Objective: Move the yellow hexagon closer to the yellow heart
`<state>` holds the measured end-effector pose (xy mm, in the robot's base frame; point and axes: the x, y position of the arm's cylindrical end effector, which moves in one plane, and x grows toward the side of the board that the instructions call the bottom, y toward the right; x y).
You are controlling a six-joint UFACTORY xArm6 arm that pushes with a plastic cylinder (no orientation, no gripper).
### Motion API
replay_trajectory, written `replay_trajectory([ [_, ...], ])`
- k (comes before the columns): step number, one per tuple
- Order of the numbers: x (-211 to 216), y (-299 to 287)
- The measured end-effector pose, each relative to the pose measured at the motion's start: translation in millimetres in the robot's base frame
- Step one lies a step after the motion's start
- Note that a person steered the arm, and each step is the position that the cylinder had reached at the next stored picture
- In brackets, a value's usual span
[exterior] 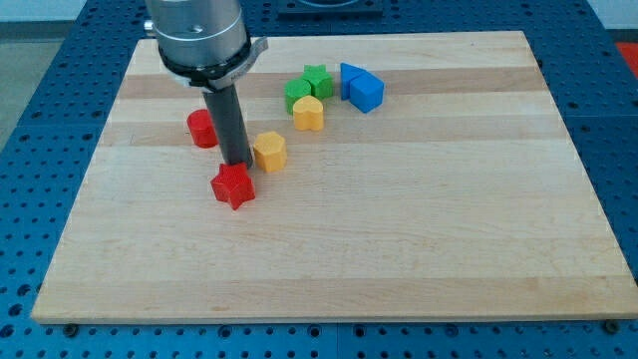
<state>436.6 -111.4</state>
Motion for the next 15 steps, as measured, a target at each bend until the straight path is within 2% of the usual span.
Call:
replay_trajectory([
  [1,-18.7,7.3],
  [3,-20.6,37.5],
  [5,7.1,63.1],
  [9,8.3,130.0],
  [15,-16.9,130.0],
])
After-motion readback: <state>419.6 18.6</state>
